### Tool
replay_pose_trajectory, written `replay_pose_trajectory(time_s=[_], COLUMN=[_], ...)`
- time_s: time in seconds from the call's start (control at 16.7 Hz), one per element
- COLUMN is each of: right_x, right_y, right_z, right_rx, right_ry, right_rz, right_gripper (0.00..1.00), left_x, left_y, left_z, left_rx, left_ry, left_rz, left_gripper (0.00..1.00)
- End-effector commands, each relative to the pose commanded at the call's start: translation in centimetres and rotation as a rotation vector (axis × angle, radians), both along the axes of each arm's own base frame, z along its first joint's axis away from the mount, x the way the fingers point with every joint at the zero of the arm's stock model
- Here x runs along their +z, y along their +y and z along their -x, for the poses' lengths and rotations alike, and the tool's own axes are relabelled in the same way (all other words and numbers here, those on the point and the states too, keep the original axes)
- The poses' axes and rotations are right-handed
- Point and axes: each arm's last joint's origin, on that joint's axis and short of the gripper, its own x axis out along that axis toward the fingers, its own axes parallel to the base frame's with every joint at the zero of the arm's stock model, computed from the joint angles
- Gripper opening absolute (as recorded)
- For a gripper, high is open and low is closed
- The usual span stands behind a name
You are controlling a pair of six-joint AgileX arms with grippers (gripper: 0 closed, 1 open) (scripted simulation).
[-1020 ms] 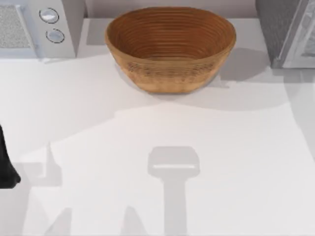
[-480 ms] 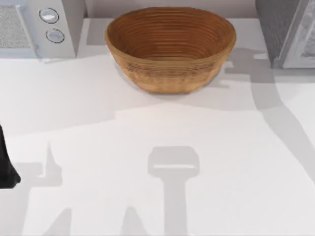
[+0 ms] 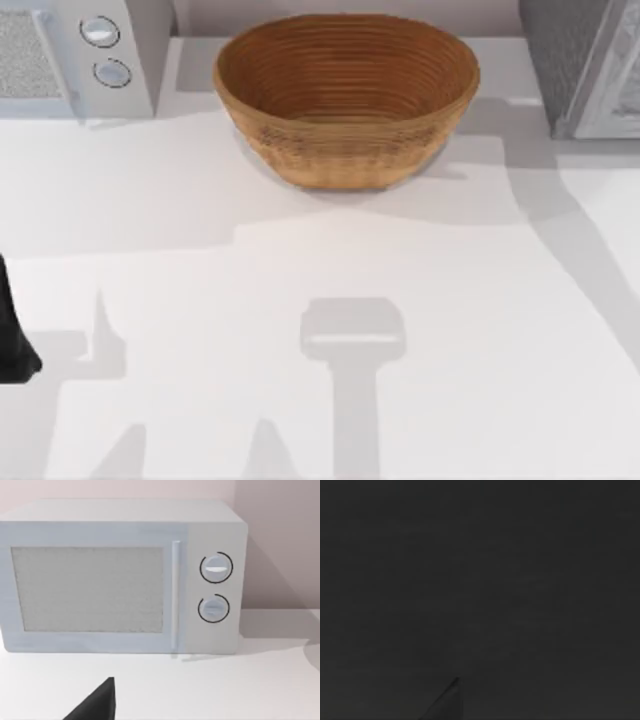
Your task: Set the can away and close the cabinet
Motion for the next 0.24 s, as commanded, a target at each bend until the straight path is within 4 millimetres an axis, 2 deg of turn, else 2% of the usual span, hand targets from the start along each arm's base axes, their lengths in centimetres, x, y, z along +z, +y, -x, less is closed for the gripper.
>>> replay_pose_trajectory(time_s=[0.12,0.24], right_x=[0.0,-0.1], right_y=[-0.1,-0.1], right_z=[-1.5,-2.2], right_rx=[0.000,0.000], right_ry=[0.000,0.000], right_rz=[0.000,0.000], right_gripper=[1.00,1.00], left_x=[0.0,0.0], left_y=[0.0,0.0], left_z=[0.0,0.0], left_rx=[0.000,0.000], left_ry=[0.000,0.000], left_rz=[0.000,0.000], left_gripper=[1.00,1.00])
